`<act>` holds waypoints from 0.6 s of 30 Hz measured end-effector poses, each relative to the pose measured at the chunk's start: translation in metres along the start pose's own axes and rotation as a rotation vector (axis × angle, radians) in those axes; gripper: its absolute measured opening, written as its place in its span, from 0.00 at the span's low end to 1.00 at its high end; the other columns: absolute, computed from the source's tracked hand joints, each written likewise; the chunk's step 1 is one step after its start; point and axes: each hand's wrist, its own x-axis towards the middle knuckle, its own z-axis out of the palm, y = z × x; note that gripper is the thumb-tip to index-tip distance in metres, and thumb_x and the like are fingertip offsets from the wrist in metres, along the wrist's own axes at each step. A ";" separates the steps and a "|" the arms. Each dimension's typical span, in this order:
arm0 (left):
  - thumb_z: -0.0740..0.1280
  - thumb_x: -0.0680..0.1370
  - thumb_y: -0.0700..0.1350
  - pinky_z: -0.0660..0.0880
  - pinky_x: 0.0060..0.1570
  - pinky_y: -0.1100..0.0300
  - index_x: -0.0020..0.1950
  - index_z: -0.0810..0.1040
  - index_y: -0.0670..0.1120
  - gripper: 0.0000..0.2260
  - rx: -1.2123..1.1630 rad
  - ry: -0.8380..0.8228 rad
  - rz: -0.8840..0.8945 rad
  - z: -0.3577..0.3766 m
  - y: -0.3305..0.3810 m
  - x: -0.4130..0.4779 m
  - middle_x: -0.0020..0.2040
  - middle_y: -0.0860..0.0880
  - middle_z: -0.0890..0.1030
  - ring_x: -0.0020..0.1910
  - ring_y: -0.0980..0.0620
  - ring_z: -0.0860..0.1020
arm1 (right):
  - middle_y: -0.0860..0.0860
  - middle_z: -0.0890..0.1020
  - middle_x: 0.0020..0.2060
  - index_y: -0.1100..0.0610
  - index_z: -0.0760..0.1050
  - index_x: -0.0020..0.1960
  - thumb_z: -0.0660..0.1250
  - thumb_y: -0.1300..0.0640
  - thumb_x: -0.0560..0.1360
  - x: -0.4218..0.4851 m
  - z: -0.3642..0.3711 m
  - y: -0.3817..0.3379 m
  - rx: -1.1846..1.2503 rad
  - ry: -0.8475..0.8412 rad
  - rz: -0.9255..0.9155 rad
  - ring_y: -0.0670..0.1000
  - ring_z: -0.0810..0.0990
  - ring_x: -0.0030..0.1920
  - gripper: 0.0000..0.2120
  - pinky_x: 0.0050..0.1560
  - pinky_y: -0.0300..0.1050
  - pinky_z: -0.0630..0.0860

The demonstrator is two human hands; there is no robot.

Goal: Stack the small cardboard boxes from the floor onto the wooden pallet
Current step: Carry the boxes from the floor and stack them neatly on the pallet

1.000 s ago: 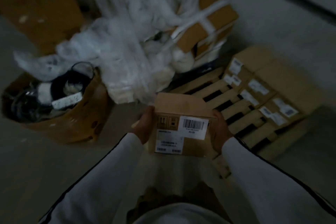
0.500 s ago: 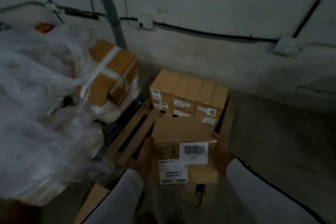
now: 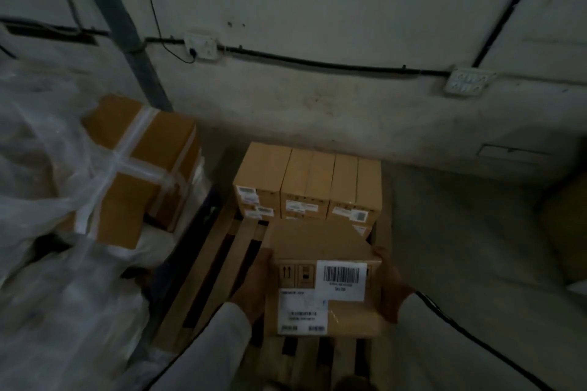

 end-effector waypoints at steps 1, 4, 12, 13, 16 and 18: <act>0.53 0.85 0.56 0.80 0.54 0.45 0.61 0.81 0.43 0.23 0.045 -0.011 0.032 -0.003 0.011 0.005 0.54 0.39 0.85 0.55 0.38 0.83 | 0.59 0.87 0.38 0.60 0.81 0.55 0.61 0.38 0.79 0.003 0.009 -0.005 0.025 -0.008 0.005 0.62 0.82 0.45 0.25 0.45 0.55 0.78; 0.52 0.85 0.57 0.79 0.53 0.46 0.58 0.83 0.46 0.23 0.080 -0.012 0.081 -0.021 0.038 0.033 0.51 0.43 0.87 0.51 0.42 0.85 | 0.62 0.86 0.50 0.58 0.82 0.60 0.63 0.35 0.77 0.013 0.044 -0.024 0.063 -0.033 -0.026 0.64 0.84 0.50 0.28 0.52 0.61 0.81; 0.55 0.85 0.58 0.80 0.39 0.54 0.46 0.85 0.47 0.23 0.091 -0.023 0.071 -0.058 0.110 0.137 0.43 0.45 0.86 0.40 0.47 0.85 | 0.60 0.86 0.51 0.56 0.80 0.62 0.69 0.36 0.72 0.089 0.128 -0.083 0.101 -0.041 -0.006 0.63 0.84 0.52 0.29 0.56 0.60 0.80; 0.56 0.83 0.61 0.80 0.41 0.51 0.49 0.85 0.46 0.24 0.092 -0.010 0.068 -0.064 0.120 0.156 0.47 0.43 0.86 0.43 0.45 0.85 | 0.60 0.86 0.50 0.57 0.81 0.61 0.69 0.36 0.73 0.103 0.140 -0.095 0.088 -0.049 0.010 0.63 0.84 0.53 0.28 0.59 0.61 0.78; 0.62 0.77 0.67 0.81 0.53 0.42 0.57 0.82 0.43 0.28 0.083 0.054 0.076 -0.074 0.149 0.212 0.54 0.40 0.85 0.52 0.39 0.84 | 0.60 0.87 0.43 0.59 0.82 0.53 0.64 0.35 0.76 0.141 0.172 -0.134 0.067 -0.106 0.004 0.61 0.83 0.47 0.27 0.53 0.57 0.79; 0.57 0.79 0.65 0.80 0.51 0.44 0.54 0.83 0.45 0.26 0.088 0.108 0.038 -0.076 0.173 0.251 0.51 0.41 0.86 0.51 0.40 0.84 | 0.58 0.86 0.37 0.59 0.81 0.49 0.60 0.35 0.78 0.170 0.195 -0.166 0.031 -0.114 0.052 0.59 0.82 0.41 0.26 0.45 0.52 0.77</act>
